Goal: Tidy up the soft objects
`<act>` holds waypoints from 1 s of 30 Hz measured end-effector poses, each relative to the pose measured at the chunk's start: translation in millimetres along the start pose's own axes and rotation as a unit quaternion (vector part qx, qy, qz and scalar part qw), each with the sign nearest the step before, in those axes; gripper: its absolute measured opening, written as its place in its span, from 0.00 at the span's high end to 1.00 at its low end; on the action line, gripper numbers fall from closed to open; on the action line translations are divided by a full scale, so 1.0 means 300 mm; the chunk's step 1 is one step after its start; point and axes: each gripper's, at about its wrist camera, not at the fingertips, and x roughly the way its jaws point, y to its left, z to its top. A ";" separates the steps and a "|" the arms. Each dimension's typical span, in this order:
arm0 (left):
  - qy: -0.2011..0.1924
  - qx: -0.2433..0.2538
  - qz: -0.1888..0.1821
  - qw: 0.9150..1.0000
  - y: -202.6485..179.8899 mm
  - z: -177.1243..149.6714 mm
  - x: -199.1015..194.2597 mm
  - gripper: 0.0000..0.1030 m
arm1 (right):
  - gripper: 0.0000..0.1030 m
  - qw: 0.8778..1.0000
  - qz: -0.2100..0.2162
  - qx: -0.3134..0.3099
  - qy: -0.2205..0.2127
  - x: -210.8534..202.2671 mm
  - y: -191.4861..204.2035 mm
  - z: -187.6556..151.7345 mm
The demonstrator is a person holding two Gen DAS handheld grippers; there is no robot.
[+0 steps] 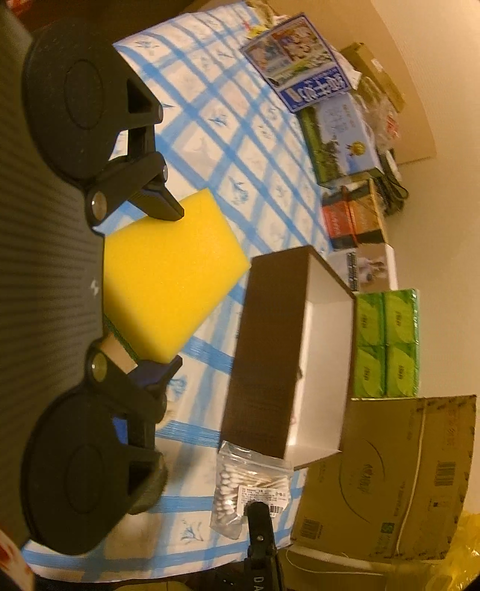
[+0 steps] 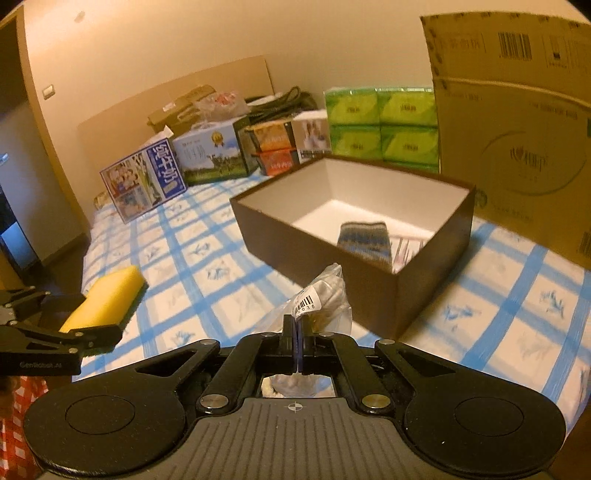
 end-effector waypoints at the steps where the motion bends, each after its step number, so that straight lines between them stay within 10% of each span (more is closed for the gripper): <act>1: -0.004 0.004 -0.002 1.000 -0.004 0.016 0.005 0.25 | 0.99 1.000 0.000 -0.001 -0.002 0.000 -0.004 0.009; 30: -0.025 0.039 -0.078 0.996 -0.079 0.581 0.487 0.25 | 0.99 0.999 -0.012 0.020 -0.043 0.274 -0.177 0.387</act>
